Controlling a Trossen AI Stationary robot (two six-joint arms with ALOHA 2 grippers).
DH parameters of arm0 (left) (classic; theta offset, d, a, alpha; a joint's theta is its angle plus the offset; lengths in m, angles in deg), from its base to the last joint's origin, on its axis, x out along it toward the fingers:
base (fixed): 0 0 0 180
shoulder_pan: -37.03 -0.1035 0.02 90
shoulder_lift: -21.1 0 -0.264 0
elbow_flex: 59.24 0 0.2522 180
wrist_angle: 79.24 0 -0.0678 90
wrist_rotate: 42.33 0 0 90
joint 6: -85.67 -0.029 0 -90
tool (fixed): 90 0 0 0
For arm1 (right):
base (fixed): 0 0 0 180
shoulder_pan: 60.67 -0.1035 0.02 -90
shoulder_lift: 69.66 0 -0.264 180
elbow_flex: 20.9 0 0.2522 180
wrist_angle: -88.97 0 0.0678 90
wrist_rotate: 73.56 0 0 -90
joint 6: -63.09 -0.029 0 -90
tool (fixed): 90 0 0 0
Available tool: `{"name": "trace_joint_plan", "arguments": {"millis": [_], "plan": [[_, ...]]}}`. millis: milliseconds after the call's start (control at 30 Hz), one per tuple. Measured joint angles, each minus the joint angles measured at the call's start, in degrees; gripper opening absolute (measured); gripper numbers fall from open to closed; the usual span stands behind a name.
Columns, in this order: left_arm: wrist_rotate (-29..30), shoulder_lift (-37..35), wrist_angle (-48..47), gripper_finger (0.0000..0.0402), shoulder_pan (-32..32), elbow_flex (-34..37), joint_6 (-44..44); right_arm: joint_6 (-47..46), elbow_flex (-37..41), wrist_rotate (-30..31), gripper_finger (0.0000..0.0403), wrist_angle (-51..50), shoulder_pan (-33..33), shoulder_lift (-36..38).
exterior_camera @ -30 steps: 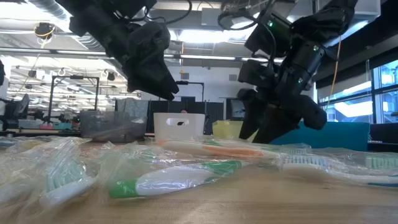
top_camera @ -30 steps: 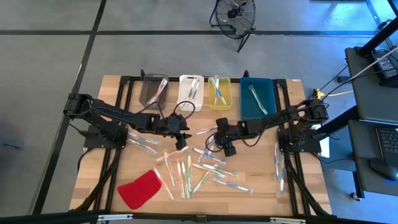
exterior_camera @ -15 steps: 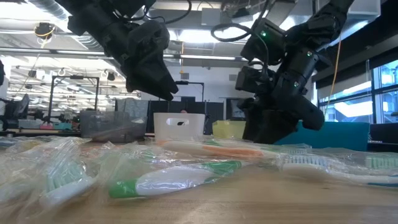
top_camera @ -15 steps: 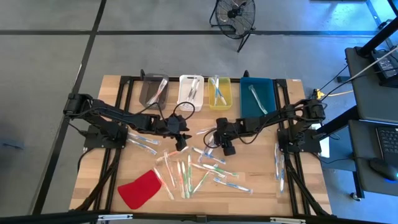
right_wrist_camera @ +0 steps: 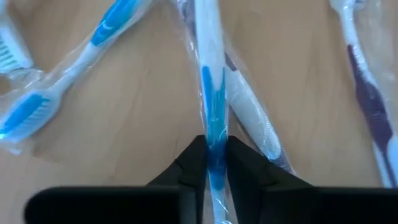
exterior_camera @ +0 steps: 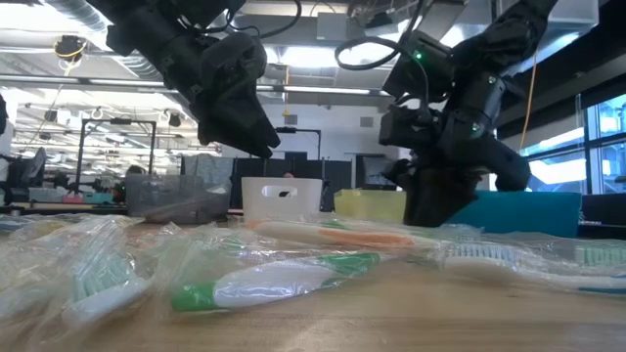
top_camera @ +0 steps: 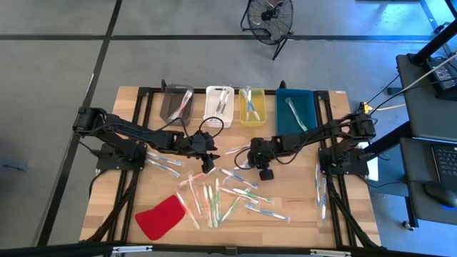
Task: Pick & Place Toothbrushes
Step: Put the blue toothbrush into the yellow bin
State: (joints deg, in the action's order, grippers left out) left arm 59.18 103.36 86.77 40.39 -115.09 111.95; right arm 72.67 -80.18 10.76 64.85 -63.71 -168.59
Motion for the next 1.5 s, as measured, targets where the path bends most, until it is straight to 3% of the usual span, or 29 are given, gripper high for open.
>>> {"name": "trace_joint_plan", "arguments": {"millis": [433,867,967,1233,1500], "plan": [[0.0,0.0,-0.4,0.0172,0.0,0.0,0.0,-1.7,0.4,-1.2,0.0029,-10.2,-0.1,9.7],[0.6,0.0,-0.4,0.0171,0.0,0.0,-0.9,-7.1,1.3,-0.9,0.0025,-12.7,-0.1,21.7],[0.6,0.0,-0.4,0.0171,0.0,0.0,-1.0,-8.0,3.9,1.7,0.0019,-13.2,-0.1,24.2],[0.6,0.0,-1.0,0.0171,0.0,0.0,-1.1,-12.3,9.0,11.1,0.0020,-3.1,2.0,29.4],[0.7,0.0,-1.3,0.0171,0.7,0.0,-1.1,-16.8,9.5,12.8,0.0023,11.0,9.3,29.2]]}}
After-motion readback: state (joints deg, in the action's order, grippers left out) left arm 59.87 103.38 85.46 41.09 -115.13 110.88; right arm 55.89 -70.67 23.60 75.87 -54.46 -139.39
